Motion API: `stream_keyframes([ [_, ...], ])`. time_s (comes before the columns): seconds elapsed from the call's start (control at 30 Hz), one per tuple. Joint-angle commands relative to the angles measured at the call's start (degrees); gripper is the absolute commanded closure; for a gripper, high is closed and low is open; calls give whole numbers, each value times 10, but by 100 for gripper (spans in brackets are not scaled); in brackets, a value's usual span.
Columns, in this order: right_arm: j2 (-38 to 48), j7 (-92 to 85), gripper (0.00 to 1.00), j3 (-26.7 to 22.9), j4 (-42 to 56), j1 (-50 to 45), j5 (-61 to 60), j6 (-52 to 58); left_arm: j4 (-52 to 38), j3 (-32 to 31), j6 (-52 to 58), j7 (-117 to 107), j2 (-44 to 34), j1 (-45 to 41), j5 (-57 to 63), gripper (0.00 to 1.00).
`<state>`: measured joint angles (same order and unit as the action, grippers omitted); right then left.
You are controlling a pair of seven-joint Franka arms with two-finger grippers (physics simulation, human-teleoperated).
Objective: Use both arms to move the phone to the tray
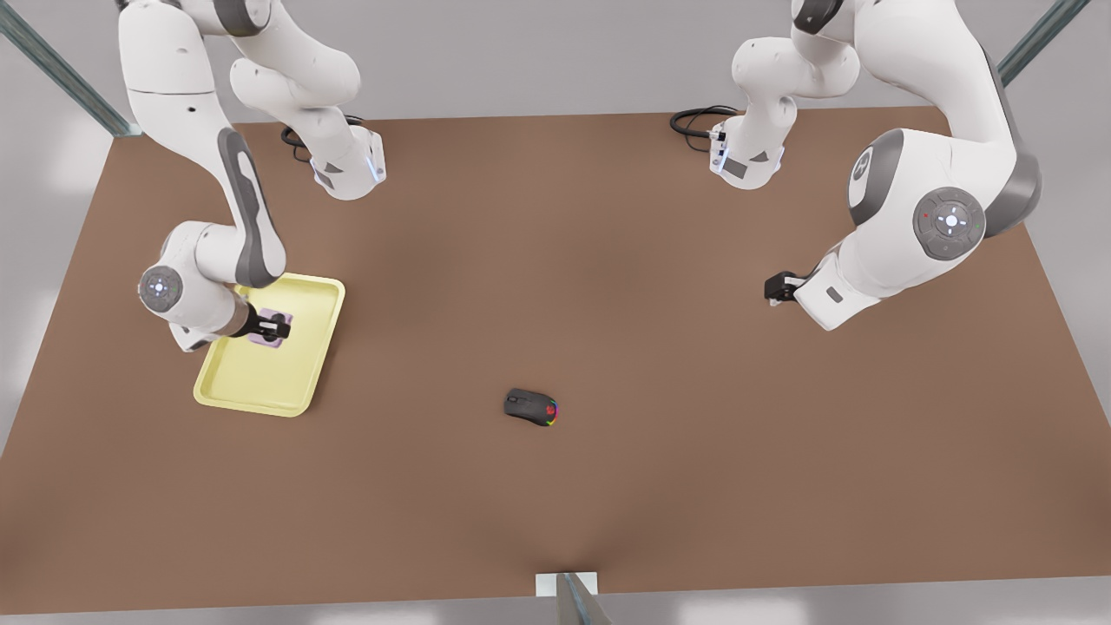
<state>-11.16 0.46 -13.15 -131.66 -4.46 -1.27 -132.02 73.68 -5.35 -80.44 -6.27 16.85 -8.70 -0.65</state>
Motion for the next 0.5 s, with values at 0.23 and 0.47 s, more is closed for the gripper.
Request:
stream_keyframes([
  [0.23,-64,-249,0,-1,70,-3,-24,8,0,0,0,8,-2,0,2,0],
  [0.47,35,-25,0,188,451,45,58,513,-1,1,20,6,-4,0,16,0],
])
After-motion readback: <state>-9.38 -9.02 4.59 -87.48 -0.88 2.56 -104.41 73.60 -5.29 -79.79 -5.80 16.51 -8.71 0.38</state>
